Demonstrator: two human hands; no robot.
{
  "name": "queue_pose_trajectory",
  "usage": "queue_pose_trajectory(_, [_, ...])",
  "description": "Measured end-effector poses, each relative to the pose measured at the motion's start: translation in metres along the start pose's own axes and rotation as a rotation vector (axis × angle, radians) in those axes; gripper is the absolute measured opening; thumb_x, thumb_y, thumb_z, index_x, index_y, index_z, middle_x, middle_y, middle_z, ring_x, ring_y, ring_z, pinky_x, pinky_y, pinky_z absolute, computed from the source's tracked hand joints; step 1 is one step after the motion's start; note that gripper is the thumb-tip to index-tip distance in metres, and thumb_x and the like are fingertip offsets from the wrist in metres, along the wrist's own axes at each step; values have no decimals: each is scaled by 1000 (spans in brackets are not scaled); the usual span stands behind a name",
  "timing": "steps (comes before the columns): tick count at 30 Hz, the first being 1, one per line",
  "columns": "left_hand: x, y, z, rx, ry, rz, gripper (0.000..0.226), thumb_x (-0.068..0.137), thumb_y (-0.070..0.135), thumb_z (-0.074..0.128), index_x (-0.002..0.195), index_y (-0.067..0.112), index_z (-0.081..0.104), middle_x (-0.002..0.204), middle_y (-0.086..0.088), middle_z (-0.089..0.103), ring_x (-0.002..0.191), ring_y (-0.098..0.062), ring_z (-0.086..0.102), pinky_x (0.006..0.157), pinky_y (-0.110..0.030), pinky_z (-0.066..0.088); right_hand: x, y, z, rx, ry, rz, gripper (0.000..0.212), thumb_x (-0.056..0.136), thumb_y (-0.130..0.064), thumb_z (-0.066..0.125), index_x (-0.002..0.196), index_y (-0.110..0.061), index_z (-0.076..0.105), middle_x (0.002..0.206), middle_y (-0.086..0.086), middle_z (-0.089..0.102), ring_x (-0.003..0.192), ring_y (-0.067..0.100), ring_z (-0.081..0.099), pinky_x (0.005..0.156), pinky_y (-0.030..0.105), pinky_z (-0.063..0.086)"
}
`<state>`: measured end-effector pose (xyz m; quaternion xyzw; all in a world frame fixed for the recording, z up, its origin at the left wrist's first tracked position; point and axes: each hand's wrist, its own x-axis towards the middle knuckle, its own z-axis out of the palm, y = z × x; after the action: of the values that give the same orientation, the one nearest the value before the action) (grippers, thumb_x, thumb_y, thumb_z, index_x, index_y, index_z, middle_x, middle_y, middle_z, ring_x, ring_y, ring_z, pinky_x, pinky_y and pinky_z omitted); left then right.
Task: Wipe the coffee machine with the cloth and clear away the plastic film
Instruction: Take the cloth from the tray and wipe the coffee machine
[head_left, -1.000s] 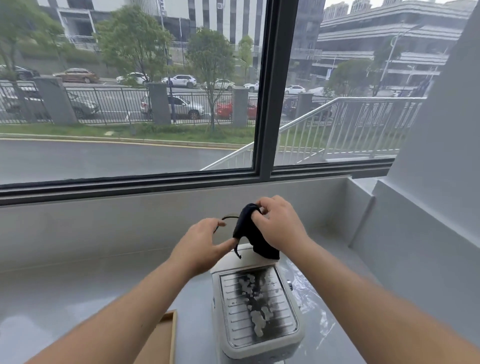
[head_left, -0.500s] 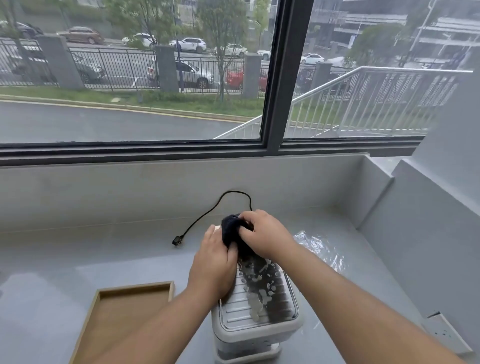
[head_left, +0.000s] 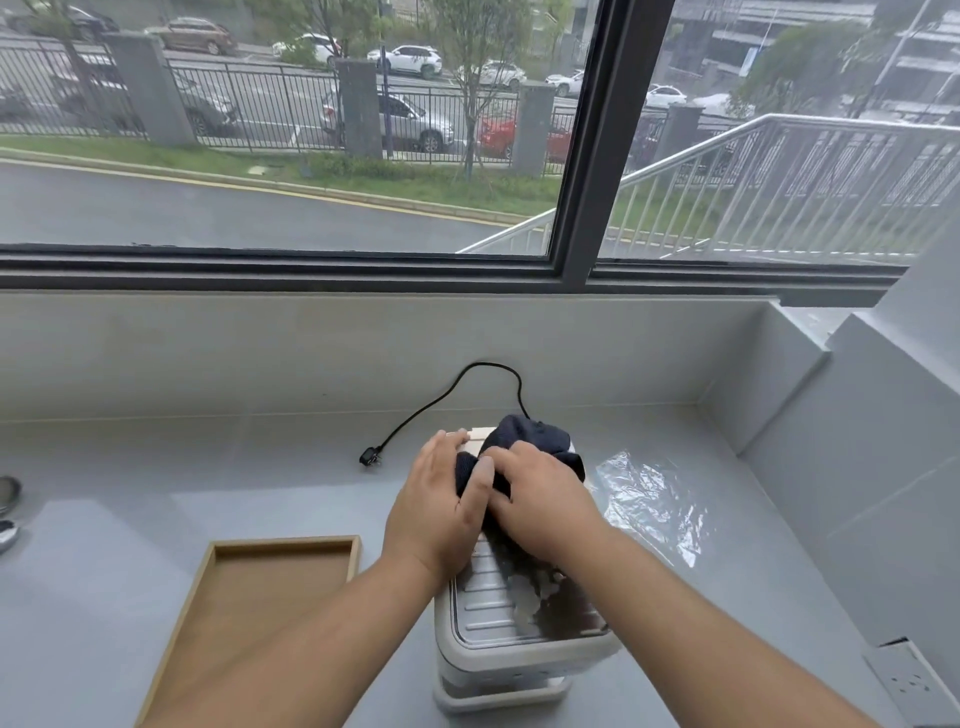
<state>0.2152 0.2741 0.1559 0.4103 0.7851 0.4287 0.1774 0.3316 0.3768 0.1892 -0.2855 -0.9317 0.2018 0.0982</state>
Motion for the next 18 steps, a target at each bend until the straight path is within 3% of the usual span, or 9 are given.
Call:
queue_pose_trajectory(3, [1,0,-5,18,-9,8,78,88,74,26,151,33,44,159,11,43,150,-5,29,120,-38,34,-20,-9,3,5,-51,-25,21,93,-42,48,113,-41,55,88,-6,50,86,25,59,66,37,40])
queue_pose_trajectory(7, [-2,1,-5,106,-66,83,82,87,79,22,155,38,42,165,17,36,156,-1,13,125,-35,23,-46,-17,2,6,-83,-23,35,89,-43,42,120,-37,58,91,-5,54,88,24,59,72,41,48])
queue_pose_trajectory(10, [-2,1,-7,193,-125,135,83,86,82,17,156,43,39,170,14,27,159,-5,6,128,-47,13,-63,-18,2,15,-64,-28,27,89,-43,43,111,-36,56,86,-9,49,87,22,57,72,39,46])
queue_pose_trajectory(13, [1,1,-6,291,-197,142,89,85,83,4,160,43,30,173,15,13,160,-7,-6,129,-50,-2,-80,-16,2,-12,-75,-37,15,90,-46,46,95,-32,50,84,-11,43,87,20,56,72,37,41])
queue_pose_trajectory(15, [4,0,-5,296,-204,106,90,86,82,-4,161,43,27,173,18,10,159,-4,-8,129,-50,-3,-94,-16,0,-33,-98,-37,17,88,-48,46,88,-31,45,85,-9,45,87,20,55,73,38,42])
queue_pose_trajectory(18, [7,-2,0,340,-209,60,68,100,65,12,161,41,28,173,20,9,159,-4,-6,130,-51,1,-115,-14,-4,-35,-141,-23,24,84,-50,46,98,-31,53,89,-8,53,90,14,54,78,35,45])
